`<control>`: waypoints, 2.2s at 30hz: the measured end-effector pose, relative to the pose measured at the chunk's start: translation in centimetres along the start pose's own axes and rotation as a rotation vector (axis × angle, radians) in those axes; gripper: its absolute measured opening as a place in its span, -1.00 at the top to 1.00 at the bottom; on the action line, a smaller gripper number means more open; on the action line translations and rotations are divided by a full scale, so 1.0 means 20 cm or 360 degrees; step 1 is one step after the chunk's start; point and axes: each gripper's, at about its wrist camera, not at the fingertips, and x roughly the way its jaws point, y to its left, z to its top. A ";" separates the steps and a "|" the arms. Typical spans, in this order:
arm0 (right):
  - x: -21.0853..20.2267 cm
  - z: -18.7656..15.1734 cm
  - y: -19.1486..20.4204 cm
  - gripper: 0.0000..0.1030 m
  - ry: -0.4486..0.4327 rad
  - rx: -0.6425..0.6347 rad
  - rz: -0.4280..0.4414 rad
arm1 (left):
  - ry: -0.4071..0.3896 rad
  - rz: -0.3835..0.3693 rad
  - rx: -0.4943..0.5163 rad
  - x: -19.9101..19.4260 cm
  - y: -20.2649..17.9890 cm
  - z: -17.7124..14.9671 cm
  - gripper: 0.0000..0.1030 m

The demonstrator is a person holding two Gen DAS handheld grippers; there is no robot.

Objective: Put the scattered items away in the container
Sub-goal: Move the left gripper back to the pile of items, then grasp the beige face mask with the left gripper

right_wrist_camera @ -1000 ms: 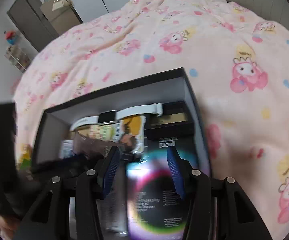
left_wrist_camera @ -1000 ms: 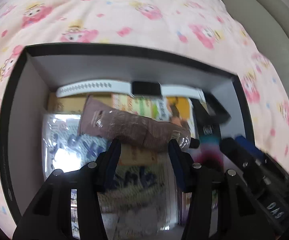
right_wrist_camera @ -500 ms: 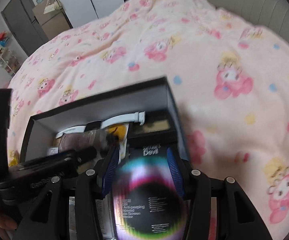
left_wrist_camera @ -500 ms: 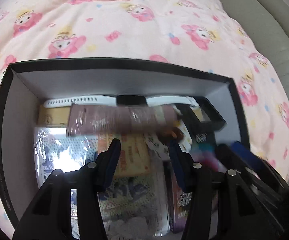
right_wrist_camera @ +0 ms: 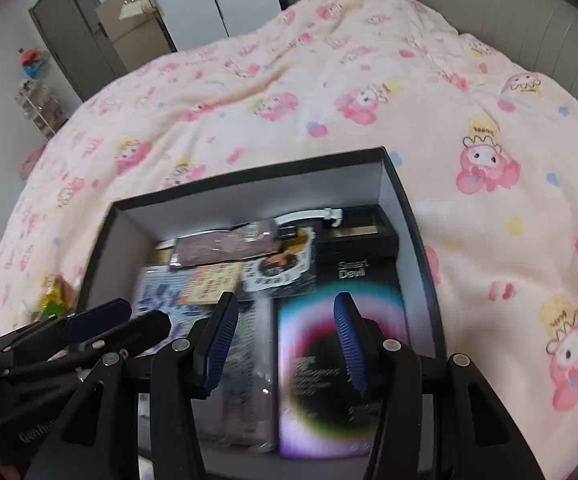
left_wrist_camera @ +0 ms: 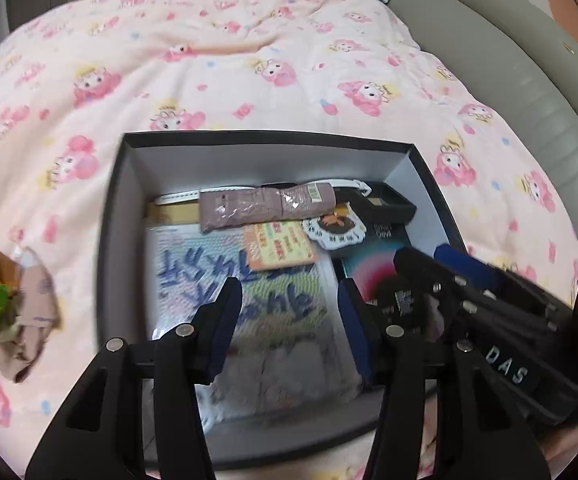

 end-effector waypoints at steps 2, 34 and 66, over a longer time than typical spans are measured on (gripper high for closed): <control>-0.05 -0.03 0.04 0.11 -0.0036 -0.0032 0.0002 | -0.0020 0.0020 0.0036 -0.08 0.00 -0.05 0.01; -0.31 -0.62 0.98 0.07 -0.0072 -0.0523 0.0287 | -0.0215 0.0119 -0.0282 -0.78 0.70 -0.78 -0.02; 0.72 -0.51 1.50 0.89 0.0522 -0.0482 0.0480 | 0.0109 -0.0068 -0.1240 -0.04 1.60 -0.56 0.71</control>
